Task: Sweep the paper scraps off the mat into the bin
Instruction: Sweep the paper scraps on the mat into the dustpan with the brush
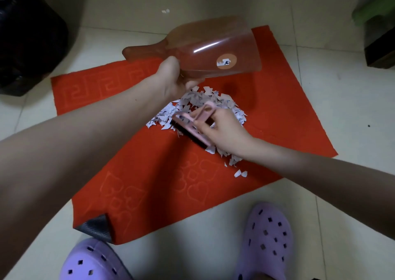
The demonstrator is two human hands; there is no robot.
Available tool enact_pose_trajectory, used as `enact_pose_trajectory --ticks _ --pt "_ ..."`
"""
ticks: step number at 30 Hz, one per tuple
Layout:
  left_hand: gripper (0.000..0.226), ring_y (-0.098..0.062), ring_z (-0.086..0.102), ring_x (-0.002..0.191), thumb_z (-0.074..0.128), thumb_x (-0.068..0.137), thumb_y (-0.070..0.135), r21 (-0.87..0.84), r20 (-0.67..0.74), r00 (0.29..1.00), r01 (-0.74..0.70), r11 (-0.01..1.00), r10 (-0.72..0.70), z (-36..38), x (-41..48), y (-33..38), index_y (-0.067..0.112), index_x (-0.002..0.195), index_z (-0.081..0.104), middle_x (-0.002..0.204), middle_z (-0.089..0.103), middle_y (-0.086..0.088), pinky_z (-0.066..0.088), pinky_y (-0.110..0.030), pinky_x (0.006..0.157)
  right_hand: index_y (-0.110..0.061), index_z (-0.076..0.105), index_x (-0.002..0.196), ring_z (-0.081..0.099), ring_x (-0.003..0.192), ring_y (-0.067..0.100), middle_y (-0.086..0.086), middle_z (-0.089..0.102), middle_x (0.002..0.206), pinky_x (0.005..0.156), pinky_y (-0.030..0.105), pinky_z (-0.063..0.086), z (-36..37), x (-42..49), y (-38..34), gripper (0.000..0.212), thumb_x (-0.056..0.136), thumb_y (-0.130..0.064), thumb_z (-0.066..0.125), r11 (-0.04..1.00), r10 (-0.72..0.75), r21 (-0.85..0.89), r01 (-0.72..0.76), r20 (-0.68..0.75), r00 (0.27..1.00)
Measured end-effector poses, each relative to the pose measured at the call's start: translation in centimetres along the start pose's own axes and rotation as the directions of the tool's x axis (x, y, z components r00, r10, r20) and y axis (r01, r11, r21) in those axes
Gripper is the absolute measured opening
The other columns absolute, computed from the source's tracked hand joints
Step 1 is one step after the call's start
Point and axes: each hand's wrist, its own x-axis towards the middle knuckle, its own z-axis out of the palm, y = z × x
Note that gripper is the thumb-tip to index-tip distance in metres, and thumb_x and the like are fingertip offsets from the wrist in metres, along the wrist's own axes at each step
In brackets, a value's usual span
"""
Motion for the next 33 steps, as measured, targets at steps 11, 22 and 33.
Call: enact_pose_trajectory --ticks 11,22,33 --pt "0.029 -0.032 0.068 0.084 0.027 0.101 0.013 0.008 0.004 1.0 0.028 1.0 -0.028 0.5 0.4 -0.6 0.002 0.103 0.053 0.099 0.066 -0.019 0.061 -0.038 0.059 -0.024 0.069 0.1 0.069 0.078 0.011 -0.008 0.071 0.086 0.074 0.028 0.055 -1.8 -3.3 1.4 0.014 0.091 -0.015 0.061 0.989 0.115 0.042 -0.144 0.409 0.905" --pt "0.029 -0.026 0.066 0.096 0.026 0.101 0.012 0.166 0.0 0.998 -0.058 0.984 0.059 0.7 0.5 -1.2 0.01 0.091 0.052 0.095 0.064 -0.01 0.06 -0.031 0.054 -0.015 0.071 0.099 0.069 0.083 0.009 -0.002 0.073 0.092 0.077 0.024 0.055 -6.0 -3.5 1.9 0.012 0.09 -0.013 0.064 0.985 0.066 0.123 -0.12 0.374 0.925" --pt "0.025 -0.021 0.067 0.076 0.028 0.102 0.019 0.26 -0.039 0.993 -0.098 0.961 0.112 0.7 0.8 -1.5 0.012 0.096 0.051 0.086 0.065 -0.008 0.06 -0.029 0.06 -0.028 0.069 0.099 0.064 0.086 -0.001 -0.011 0.072 0.096 0.07 0.014 0.046 -6.9 -3.7 4.3 0.014 0.09 -0.019 0.064 0.995 0.059 -0.096 -0.023 0.389 0.919"
